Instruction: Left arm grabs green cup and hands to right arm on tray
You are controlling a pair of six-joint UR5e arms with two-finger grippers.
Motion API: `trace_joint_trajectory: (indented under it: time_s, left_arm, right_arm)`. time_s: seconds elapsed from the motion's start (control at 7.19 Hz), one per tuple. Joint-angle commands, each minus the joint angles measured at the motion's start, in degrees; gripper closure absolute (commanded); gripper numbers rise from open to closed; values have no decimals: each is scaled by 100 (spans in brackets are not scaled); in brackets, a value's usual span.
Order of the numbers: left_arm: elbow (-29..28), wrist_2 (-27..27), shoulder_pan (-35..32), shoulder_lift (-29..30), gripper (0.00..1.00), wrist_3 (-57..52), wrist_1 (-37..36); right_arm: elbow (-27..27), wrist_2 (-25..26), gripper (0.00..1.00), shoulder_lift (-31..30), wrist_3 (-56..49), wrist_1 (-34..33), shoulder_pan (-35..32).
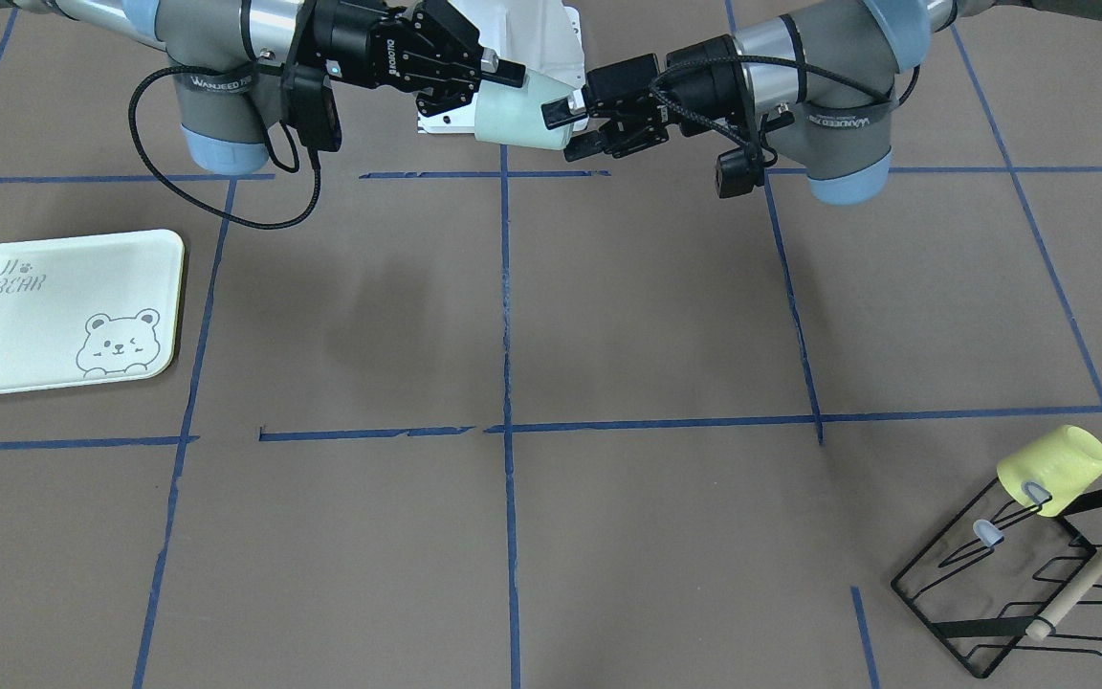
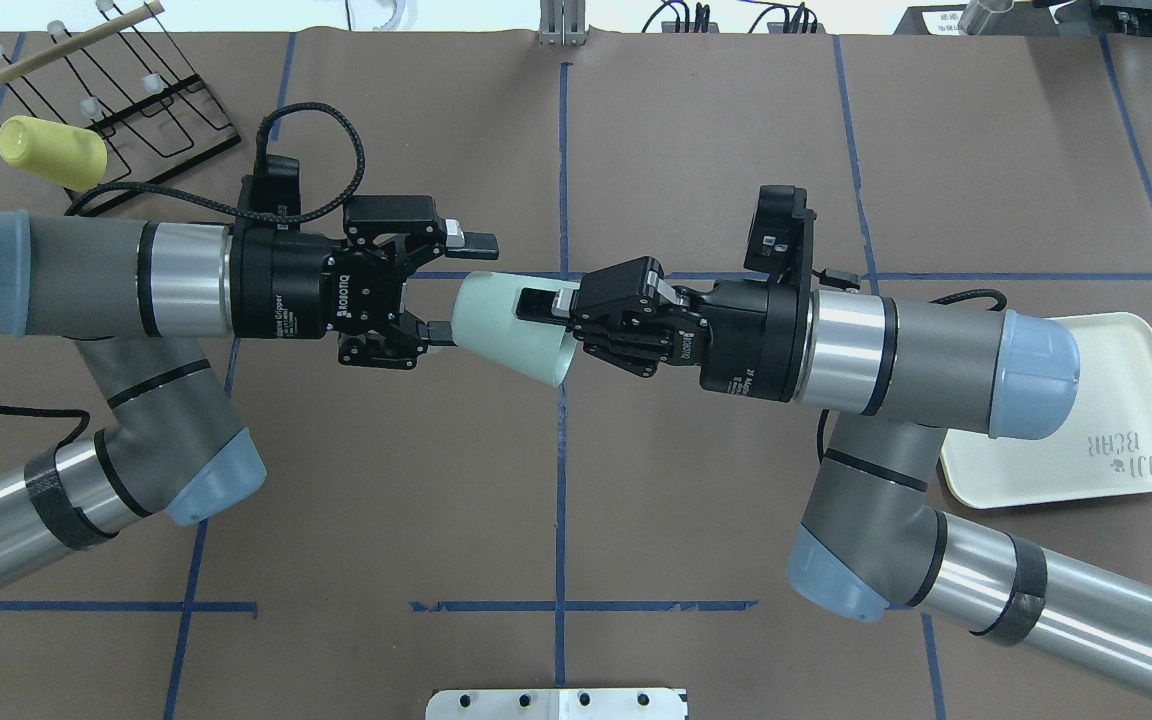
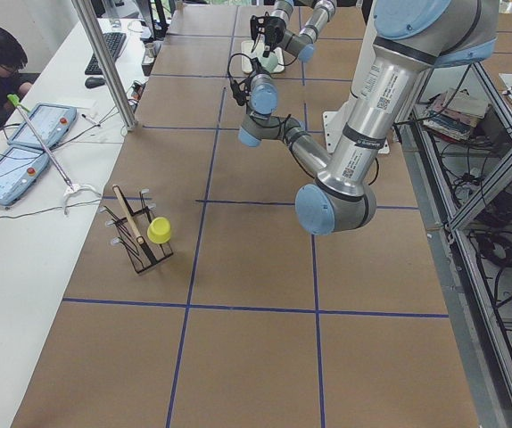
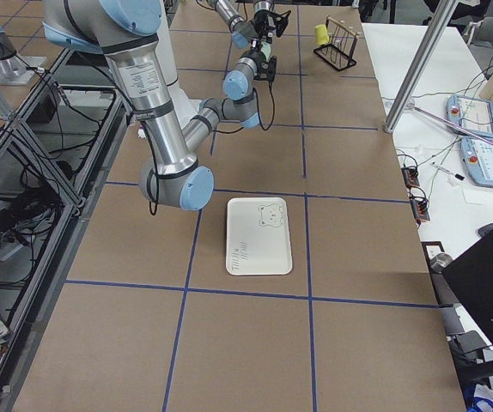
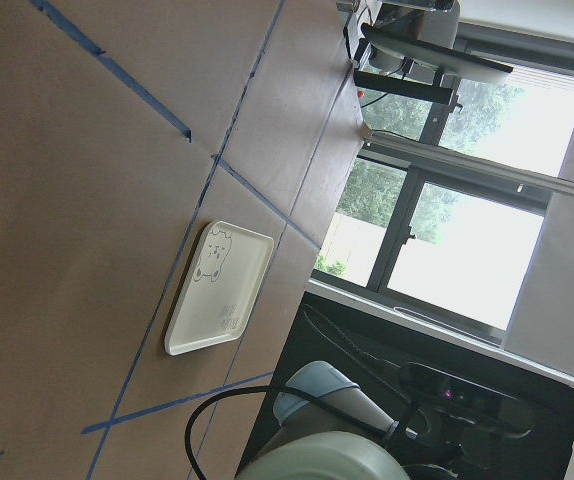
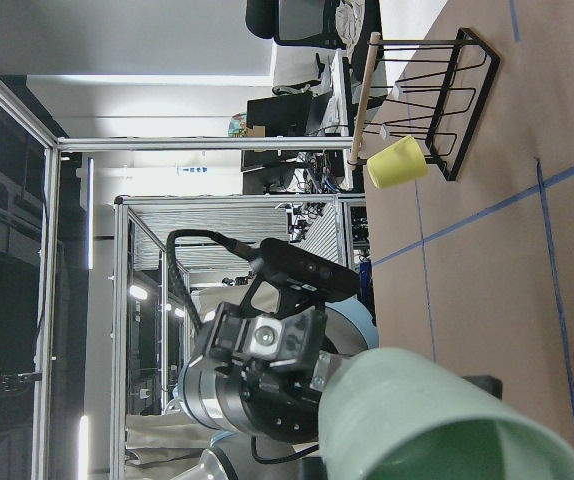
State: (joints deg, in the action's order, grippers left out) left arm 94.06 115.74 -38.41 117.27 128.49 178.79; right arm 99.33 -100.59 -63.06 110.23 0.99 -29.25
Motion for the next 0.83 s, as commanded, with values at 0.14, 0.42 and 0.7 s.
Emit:
trace_joint_trajectory:
  time_s: [0.14, 0.42, 0.7]
  left_arm:
    - [-222, -456, -384, 58, 0, -95, -1337]
    - [-125, -395, -657, 33, 0, -1449, -3374]
    - [626, -403, -834, -168, 0, -3723, -5834]
  right_arm:
    - [34, -66, 100, -109, -10, -255, 15]
    - [95, -616, 100, -49, -36, -1568, -307]
    - [523, -1627, 100, 4, -734, -3761, -931]
